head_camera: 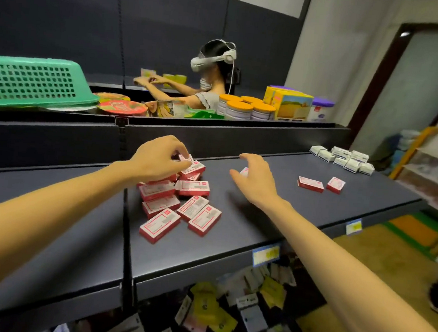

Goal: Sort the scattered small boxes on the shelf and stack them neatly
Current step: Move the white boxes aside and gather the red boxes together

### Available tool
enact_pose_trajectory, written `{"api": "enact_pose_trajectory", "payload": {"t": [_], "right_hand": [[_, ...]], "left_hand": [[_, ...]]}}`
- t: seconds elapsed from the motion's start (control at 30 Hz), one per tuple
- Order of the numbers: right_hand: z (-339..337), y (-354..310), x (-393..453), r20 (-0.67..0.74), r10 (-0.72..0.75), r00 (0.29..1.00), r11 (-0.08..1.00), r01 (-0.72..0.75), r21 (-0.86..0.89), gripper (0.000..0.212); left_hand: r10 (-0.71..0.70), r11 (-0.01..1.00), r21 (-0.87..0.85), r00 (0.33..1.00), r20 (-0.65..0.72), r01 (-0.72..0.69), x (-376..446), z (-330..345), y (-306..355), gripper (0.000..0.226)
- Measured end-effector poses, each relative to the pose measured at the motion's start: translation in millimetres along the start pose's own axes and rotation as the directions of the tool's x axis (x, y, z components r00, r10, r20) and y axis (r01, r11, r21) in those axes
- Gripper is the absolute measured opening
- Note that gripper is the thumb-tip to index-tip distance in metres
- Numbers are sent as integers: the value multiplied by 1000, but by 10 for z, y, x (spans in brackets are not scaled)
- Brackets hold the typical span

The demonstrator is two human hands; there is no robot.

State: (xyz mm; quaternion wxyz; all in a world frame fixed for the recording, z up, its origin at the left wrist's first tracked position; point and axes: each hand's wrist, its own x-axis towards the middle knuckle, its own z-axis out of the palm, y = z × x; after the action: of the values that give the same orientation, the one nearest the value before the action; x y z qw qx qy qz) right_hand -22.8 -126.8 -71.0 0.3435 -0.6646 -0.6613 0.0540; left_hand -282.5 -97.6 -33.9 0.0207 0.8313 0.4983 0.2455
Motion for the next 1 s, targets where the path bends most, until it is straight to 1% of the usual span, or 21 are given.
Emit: {"api": "enact_pose_trajectory", "payload": {"t": [0.07,0.13,0.23,0.3,0.4,0.5,0.57,0.7,0.87,0.93,1.0], "right_hand": [[-197,235,-21,-40,51,998,998,-53,-35,57],[-392,482,-81,-69,92,993,992,-98,-85,57],[-630,817,-159,-108,156,982,976,-170,-135,57],[-808,1078,-176,-142,202,969,964,-222,-143,58],[-1066,1474,-142,-136,255,957,948,-275,-161,62],[-1275,1854,-41,-116,306,945,934,-322,-156,66],[-1364,2115,48,-92,324,942,925,-336,-179,73],[-1466,2564,247,28,328,944,933,-319,-164,87],[-1504,2951,492,107,206,973,976,-196,-94,95],[-1486,3057,548,126,184,975,983,-179,-50,97],[-1468,3141,595,122,162,979,987,-157,-45,96]], "left_hand": [[73,997,-4,997,24,-73,165,97,230,27],[123,992,10,990,76,-124,320,250,488,30],[142,988,35,979,145,-148,468,488,774,38],[138,988,49,977,162,-147,547,633,969,46],[141,988,46,981,131,-148,685,801,1243,47],[189,979,39,967,173,-199,871,975,1513,42],[211,973,55,962,172,-224,991,1125,1723,44],[228,968,61,953,199,-244,1267,1484,2163,50],[242,965,35,932,269,-261,1595,1883,2563,56],[230,967,43,932,279,-252,1664,2003,2647,53],[225,965,62,926,303,-255,1696,2086,2696,46]]}}
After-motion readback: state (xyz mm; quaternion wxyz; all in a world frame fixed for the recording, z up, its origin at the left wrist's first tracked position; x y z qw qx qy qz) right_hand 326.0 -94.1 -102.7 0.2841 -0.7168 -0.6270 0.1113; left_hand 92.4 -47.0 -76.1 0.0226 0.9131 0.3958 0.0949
